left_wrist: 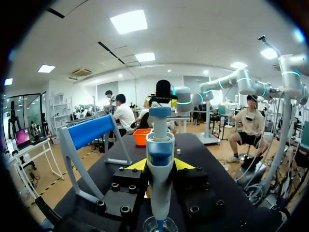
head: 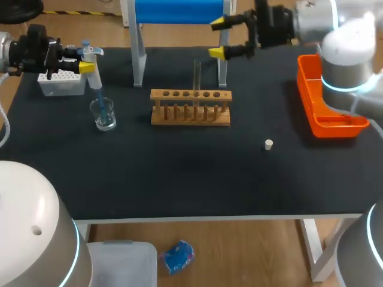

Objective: Invert the test tube, pick up the pipette, mount the tip to pipette, aspirate from beaker and dispense into the tube, eject the tip, return the pipette, and cap with the stopper.

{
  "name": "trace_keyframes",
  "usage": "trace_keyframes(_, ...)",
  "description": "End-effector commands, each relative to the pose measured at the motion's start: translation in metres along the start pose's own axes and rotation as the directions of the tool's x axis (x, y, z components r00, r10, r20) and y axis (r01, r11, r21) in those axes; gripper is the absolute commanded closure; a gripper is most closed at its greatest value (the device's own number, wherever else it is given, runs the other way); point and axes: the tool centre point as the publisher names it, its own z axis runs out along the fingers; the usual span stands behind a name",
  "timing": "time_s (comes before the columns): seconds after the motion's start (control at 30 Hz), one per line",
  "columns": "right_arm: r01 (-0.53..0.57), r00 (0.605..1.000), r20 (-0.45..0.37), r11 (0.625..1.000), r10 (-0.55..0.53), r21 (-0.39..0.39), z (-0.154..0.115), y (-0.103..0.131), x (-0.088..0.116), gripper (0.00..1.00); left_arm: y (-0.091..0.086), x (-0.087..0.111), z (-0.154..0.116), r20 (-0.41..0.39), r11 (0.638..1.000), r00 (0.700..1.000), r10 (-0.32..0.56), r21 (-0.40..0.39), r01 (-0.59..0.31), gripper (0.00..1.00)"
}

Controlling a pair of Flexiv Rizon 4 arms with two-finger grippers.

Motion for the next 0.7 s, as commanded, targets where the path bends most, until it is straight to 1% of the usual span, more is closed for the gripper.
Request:
trace_keyframes(0.03, -0.013, 1.0, 0.017, 0.994, 0.015, -0.108, -0.034, -0.029, 0.01, 0.0, 0.0, -0.001, -0.001, -0.004, 1.0, 1.0, -0.001, -0.001, 0.001, 1.0)
trace_keyframes(0.13, -0.021, 0.999, 0.026, 0.991, 0.025, -0.129, -0.033, -0.046, 0.009, 0.0, 0.0, -0.001, -0.001, -0.004, 1.0, 1.0, -0.001, -0.001, 0.001, 1.0)
trace_keyframes(0.2, -0.018, 0.999, 0.033, 0.992, 0.022, -0.125, -0.029, -0.056, 0.006, 0.0, 0.0, -0.001, -0.001, -0.004, 1.0, 1.0, -0.001, -0.001, 0.001, 1.0)
trace_keyframes(0.23, -0.026, 0.999, 0.025, 0.991, 0.029, -0.135, -0.027, -0.06, 0.005, 0.0, 0.0, -0.001, -0.001, -0.004, 1.0, 1.0, -0.001, -0.001, 0.001, 1.0)
trace_keyframes(0.3, -0.022, 0.999, 0.03, 0.992, 0.026, -0.121, -0.022, -0.066, 0.002, 0.0, 0.0, -0.001, -0.001, -0.004, 1.0, 1.0, -0.001, -0.001, 0.001, 1.0)
trace_keyframes(0.43, -0.018, 1.0, 0.023, 0.996, 0.02, -0.091, -0.01, -0.071, -0.004, 0.0, 0.0, -0.001, -0.001, -0.004, 1.0, 1.0, -0.001, -0.001, 0.001, 1.0)
trace_keyframes(0.5, -0.001, 1.0, 0.029, 0.998, 0.003, -0.056, -0.005, -0.072, -0.007, 0.0, 0.0, -0.001, -0.001, -0.004, 1.0, 1.0, -0.001, -0.001, 0.001, 1.0)
trace_keyframes(0.7, 0.028, 0.999, 0.024, 1.0, -0.028, 0.002, 0.007, -0.07, -0.014, 0.0, 0.0, -0.001, -0.001, -0.004, 1.0, 1.0, -0.001, -0.001, 0.001, 1.0)
